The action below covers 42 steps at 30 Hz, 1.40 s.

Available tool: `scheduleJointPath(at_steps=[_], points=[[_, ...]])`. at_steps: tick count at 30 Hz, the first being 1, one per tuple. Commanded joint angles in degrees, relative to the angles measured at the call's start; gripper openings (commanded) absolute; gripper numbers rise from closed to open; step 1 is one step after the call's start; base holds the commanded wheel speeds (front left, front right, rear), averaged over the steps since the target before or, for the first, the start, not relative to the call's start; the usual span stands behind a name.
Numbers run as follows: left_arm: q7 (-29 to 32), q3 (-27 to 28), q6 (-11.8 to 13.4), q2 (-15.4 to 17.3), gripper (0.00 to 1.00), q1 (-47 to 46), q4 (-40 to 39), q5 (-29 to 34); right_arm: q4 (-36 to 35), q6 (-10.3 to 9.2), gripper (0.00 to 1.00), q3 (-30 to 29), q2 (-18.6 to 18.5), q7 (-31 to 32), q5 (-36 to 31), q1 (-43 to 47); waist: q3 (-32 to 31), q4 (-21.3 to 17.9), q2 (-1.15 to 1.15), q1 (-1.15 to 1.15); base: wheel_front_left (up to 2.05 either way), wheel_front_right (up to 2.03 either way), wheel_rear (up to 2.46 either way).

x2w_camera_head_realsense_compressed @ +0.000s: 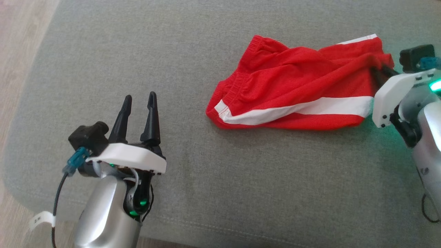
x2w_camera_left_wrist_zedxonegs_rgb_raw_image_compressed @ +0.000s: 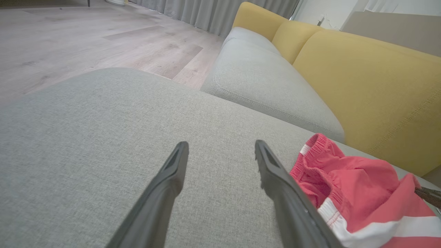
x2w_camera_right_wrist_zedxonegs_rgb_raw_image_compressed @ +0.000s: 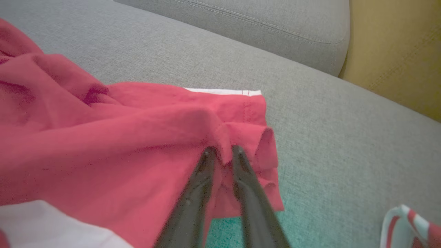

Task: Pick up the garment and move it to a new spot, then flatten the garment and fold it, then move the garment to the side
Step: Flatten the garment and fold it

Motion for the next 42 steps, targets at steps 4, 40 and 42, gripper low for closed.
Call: scheduleJointPath(at_steps=[4, 40, 42], points=[[-0.3, 1.5, 0.6, 0.9, 1.00, -2.6, -2.2, -0.4, 1.8, 0.11, 1.00, 0.0, 0.9, -4.0, 1.2, -2.1, 0.1, -1.3, 0.00, 0.00, 0.00, 0.00, 0.00], [-0.1, -0.5, -5.5, 2.8, 1.00, -4.3, 7.7, 5.7, -21.0, 0.11, 1.00, -10.1, 15.9, -18.3, 6.7, 22.5, -4.0, -14.2, 0.00, 0.00, 0.00, 0.00, 0.00], [0.9, -1.8, -6.0, 3.9, 1.00, -5.1, 9.5, 6.6, -21.3, 0.11, 1.00, -10.4, 16.1, -18.1, 6.4, 22.7, -3.8, -14.1, 0.00, 0.00, 0.00, 0.00, 0.00]])
